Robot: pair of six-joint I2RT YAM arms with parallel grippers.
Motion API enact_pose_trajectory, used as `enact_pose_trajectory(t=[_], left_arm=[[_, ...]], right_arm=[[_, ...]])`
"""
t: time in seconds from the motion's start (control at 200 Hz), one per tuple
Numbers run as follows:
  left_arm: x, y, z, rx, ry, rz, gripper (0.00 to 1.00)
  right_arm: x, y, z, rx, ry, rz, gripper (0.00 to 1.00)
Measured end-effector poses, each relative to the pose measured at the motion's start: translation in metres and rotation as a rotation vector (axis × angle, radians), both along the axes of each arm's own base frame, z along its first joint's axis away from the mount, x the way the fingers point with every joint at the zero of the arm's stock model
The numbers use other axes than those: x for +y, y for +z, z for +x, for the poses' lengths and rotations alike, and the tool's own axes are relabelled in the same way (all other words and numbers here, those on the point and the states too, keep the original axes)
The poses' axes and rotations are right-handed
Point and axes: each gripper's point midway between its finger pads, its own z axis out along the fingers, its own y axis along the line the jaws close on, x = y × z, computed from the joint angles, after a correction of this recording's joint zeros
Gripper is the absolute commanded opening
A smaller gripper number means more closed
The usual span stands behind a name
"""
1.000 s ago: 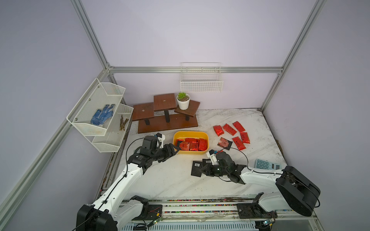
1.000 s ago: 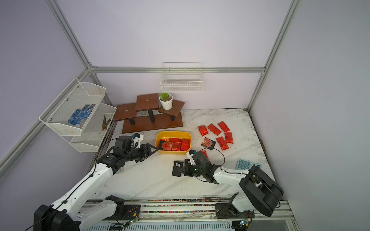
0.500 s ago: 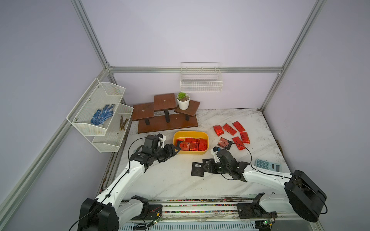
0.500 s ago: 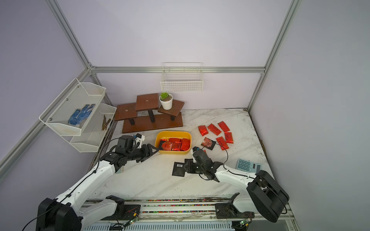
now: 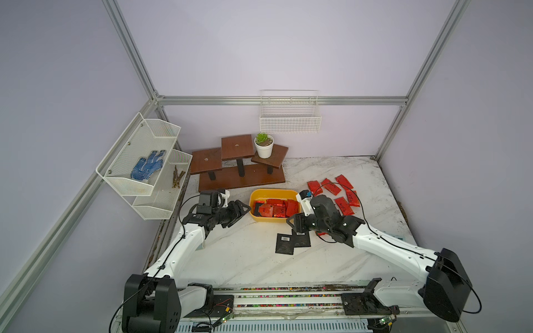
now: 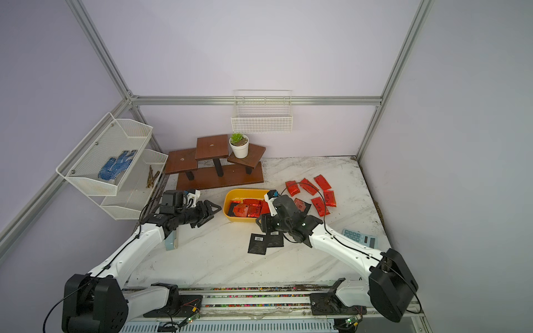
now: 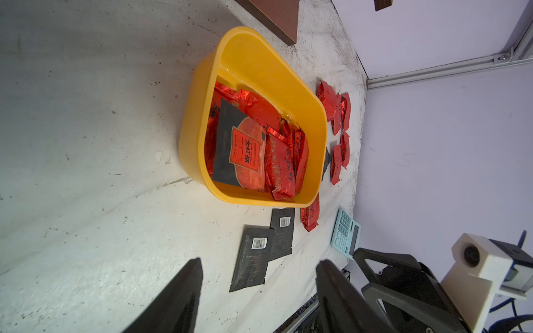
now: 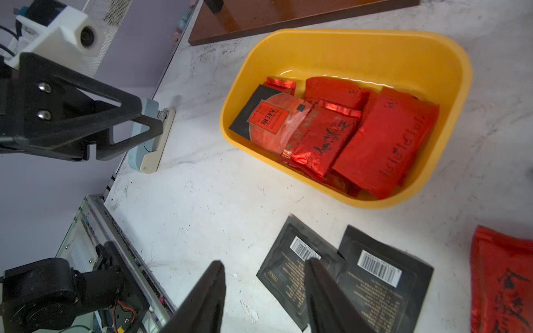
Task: Take the tea bags out of the storage box
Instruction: Place the tea bag at the center of the board, then pick up the tea bag from the storage box.
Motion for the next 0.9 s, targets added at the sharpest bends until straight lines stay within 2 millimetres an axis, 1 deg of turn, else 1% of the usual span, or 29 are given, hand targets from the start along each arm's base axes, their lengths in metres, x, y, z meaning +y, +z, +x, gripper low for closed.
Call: enact_pose_trajectory(t=[0.07, 0.165, 0.215, 0.295, 0.415, 0.525, 0.655, 0.785, 0.9], left_arm=[[0.002, 0.001, 0.002, -0.003, 0.002, -0.012, 0.66], [0.004, 0.000, 0.003, -0.011, 0.004, -0.024, 0.66], [0.005, -0.003, 0.002, -0.007, 0.004, -0.029, 0.66], [0.005, -0.007, 0.000, -0.001, 0.003, -0.035, 0.66], [0.006, -0.016, -0.004, 0.016, 0.002, -0.042, 0.66], [0.006, -0.019, -0.006, 0.019, 0.000, -0.047, 0.66], [0.005, -0.020, -0.005, 0.015, -0.002, -0.051, 0.66], [0.006, -0.023, -0.003, 0.026, 0.001, -0.053, 0.66], [0.006, -0.025, -0.003, 0.032, 0.000, -0.054, 0.66]], right_arm=[[0.018, 0.001, 0.014, 0.007, 0.043, -0.012, 0.52], [0.042, -0.008, 0.031, 0.033, 0.092, -0.033, 0.53], [0.054, -0.017, 0.040, 0.049, 0.117, -0.043, 0.53], [0.068, -0.032, 0.050, 0.081, 0.148, -0.063, 0.53], [0.083, -0.055, 0.065, 0.119, 0.173, -0.093, 0.54], [0.089, -0.069, 0.077, 0.131, 0.182, -0.121, 0.55], [0.093, -0.077, 0.091, 0.130, 0.185, -0.142, 0.55], [0.091, -0.083, 0.104, 0.125, 0.174, -0.158, 0.57], [0.087, -0.088, 0.110, 0.123, 0.165, -0.181, 0.58]])
